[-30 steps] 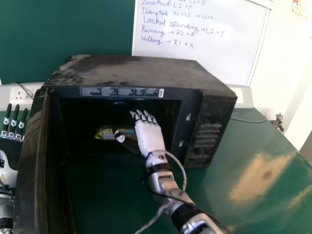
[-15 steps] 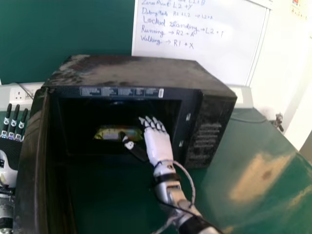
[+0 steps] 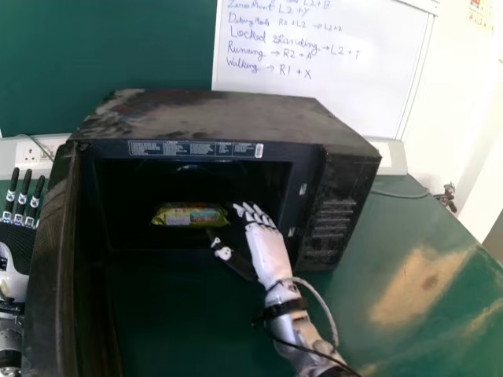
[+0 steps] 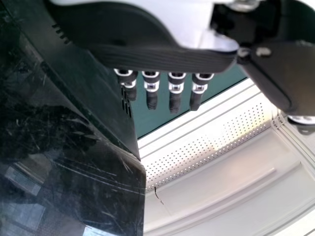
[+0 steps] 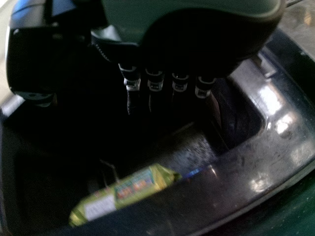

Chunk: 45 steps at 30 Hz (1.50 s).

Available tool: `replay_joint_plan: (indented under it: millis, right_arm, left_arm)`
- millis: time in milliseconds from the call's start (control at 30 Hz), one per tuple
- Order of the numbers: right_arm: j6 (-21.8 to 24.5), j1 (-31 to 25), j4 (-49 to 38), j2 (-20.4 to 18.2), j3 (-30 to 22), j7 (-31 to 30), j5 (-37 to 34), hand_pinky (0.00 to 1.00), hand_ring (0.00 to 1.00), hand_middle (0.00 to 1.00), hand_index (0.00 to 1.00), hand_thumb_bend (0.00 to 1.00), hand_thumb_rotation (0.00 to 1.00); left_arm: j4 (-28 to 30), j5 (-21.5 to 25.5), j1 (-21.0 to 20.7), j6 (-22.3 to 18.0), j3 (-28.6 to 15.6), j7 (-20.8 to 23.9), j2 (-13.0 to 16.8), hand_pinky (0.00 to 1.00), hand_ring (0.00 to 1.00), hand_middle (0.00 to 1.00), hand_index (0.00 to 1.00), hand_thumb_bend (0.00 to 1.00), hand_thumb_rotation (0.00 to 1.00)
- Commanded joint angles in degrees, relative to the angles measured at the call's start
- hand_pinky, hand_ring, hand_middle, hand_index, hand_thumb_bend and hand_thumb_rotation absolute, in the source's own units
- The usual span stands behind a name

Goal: Put biscuit inside oven

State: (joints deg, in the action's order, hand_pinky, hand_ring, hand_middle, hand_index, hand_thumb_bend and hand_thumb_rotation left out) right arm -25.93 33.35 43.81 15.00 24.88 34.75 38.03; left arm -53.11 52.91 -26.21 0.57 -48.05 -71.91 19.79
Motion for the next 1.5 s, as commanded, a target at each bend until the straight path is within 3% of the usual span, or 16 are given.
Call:
replay_joint_plan:
  millis: [0,267,467,600,733,933,1133,1333,1467]
  right_arm:
    - [-1.72,-2.66,1.39,1.37,-0.88,-0.49,-1.01,0.93,0.94,0.95,0.92,0.77,0.39]
    - [-11.4,-5.47,5.11,4.46,-3.41,-2.07,-3.88,0.9,0.9,0.91,0.92,0.75,0.37]
    - [-23.07,-5.34,11.56,6.32,-6.42,-6.67,-9.45,0.75,0.81,0.86,0.89,0.76,0.33]
    - [-29.67,-5.01,15.57,6.61,-9.58,-14.81,-16.33,0.68,0.82,0.87,0.92,0.77,0.34]
    - [-32.93,-5.09,17.91,6.57,-13.41,-25.53,-24.16,0.64,0.79,0.86,0.93,0.79,0.38]
    - [-33.6,-5.05,19.63,6.52,-19.98,-40.47,-34.45,0.56,0.68,0.78,0.93,0.84,0.44]
    - [-31.29,-4.56,20.91,6.34,-26.37,-52.6,-42.31,0.49,0.58,0.7,0.92,0.87,0.57]
    - [-27.71,-3.98,21.89,6.58,-31.49,-60.61,-46.66,0.48,0.58,0.68,0.9,0.87,0.63]
    - [-24.95,-3.81,22.48,6.72,-34.27,-62.7,-48.09,0.47,0.57,0.67,0.87,0.87,0.66]
  left_arm:
    - [-3.37,-0.12,3.24,0.66,0.16,-0.18,-2.92,0.0,0.28,0.66,0.99,0.21,1.0]
    - [-2.82,-0.23,3.34,0.16,0.26,0.97,-3.1,0.0,0.26,0.65,0.99,0.22,1.0]
    - [-3.43,-0.26,3.24,0.23,0.25,0.81,-2.65,0.0,0.25,0.66,0.99,0.2,1.0]
    - [-3.96,-0.19,3.09,0.46,0.25,0.15,-2.33,0.0,0.26,0.67,1.0,0.21,1.0]
    - [-4.14,-0.23,3.0,0.18,0.18,0.58,-2.34,0.0,0.27,0.67,1.0,0.2,1.0]
    - [-3.98,-0.42,3.07,-0.19,0.4,0.16,-2.33,0.0,0.28,0.68,1.0,0.19,1.0]
    - [-4.04,-0.21,3.16,0.75,0.34,0.54,-2.12,0.0,0.29,0.68,1.0,0.18,1.0]
    - [-4.26,-0.37,3.12,-0.04,0.21,0.57,-2.11,0.0,0.29,0.67,0.99,0.19,1.0]
    - [-4.09,-0.09,3.15,0.66,0.22,0.71,-2.06,0.0,0.28,0.66,1.0,0.19,1.0]
